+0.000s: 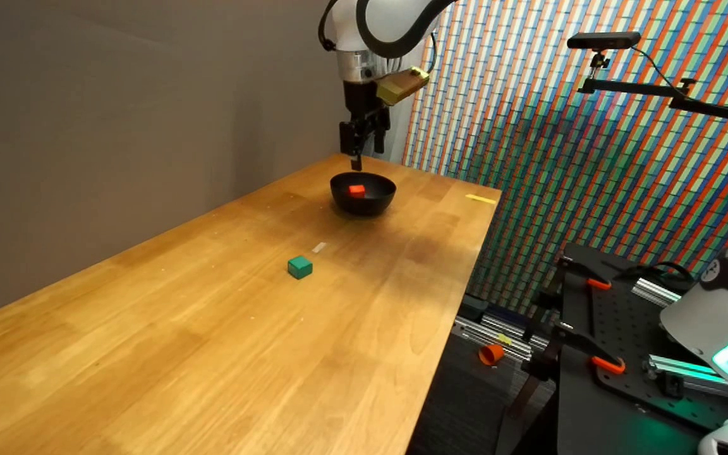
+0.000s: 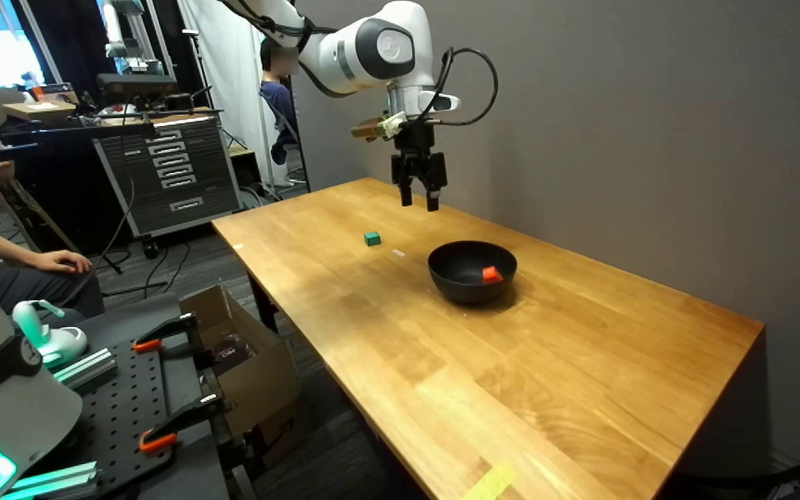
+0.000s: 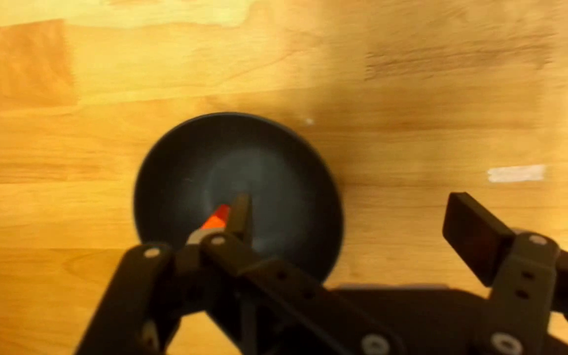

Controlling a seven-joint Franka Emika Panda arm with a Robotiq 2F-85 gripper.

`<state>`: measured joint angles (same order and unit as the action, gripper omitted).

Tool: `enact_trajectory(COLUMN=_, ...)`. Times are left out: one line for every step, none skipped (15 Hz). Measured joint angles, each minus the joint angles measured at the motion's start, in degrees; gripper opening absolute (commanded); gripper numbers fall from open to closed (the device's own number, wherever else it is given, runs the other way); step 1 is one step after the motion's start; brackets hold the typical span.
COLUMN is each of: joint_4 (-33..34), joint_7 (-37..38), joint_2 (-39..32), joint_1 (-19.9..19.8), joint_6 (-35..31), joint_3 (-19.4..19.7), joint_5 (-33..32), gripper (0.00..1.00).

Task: Put the blocks in the bowl

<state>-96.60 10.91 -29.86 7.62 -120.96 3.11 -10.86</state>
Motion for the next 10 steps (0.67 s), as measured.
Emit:
enact_trajectory(joint_4=0.1, joint_7=-1.6, joint_2=0.0, joint_1=-0.5, joint_6=0.4, joint_3=-1.6, joint_5=2.5, gripper=1.00)
enact_trajectory(joint_4=0.2, joint_7=-3.2, joint_2=0.0, joint_1=-0.9, joint_6=0.8, joint_3=-3.2, joint_5=5.2, gripper=1.00)
enact_trajectory(joint_4=0.3, joint_7=-4.7, joint_2=0.0, joint_1=-1.1, joint_6=1.2, joint_3=-4.8, joint_5=7.9, gripper=1.00)
enact_trajectory(joint_4=0.3, joint_7=-6.1, joint_2=0.0, joint_1=-1.3, joint_6=1.6, joint_3=-6.2, joint_5=10.7, gripper=0.99)
enact_trajectory(joint_4=0.4, joint_7=-7.2, joint_2=0.0, joint_1=-1.4, joint_6=2.1, joint_3=-7.4, joint_5=13.1, gripper=1.00)
enact_trajectory(joint_4=0.5, joint_7=-7.9, joint_2=-0.1, joint_1=-1.4, joint_6=2.6, joint_3=-8.4, joint_5=15.2, gripper=1.00)
enact_trajectory(joint_4=0.5, joint_7=-8.5, joint_2=-0.3, joint_1=-1.5, joint_6=3.0, joint_3=-9.1, joint_5=17.3, gripper=1.00)
enact_trajectory(joint_4=0.5, joint_7=-8.9, joint_2=-0.7, joint_1=-1.5, joint_6=3.3, joint_3=-9.7, joint_5=19.0, gripper=1.00)
enact_trajectory(joint_4=0.5, joint_7=-9.1, joint_2=-1.3, joint_1=-1.5, joint_6=3.3, joint_3=-10.3, joint_5=20.3, gripper=1.00)
enact_trajectory(joint_4=0.5, joint_7=-9.5, joint_2=-2.1, joint_1=-1.4, joint_6=3.3, joint_3=-10.7, joint_5=21.5, gripper=1.00)
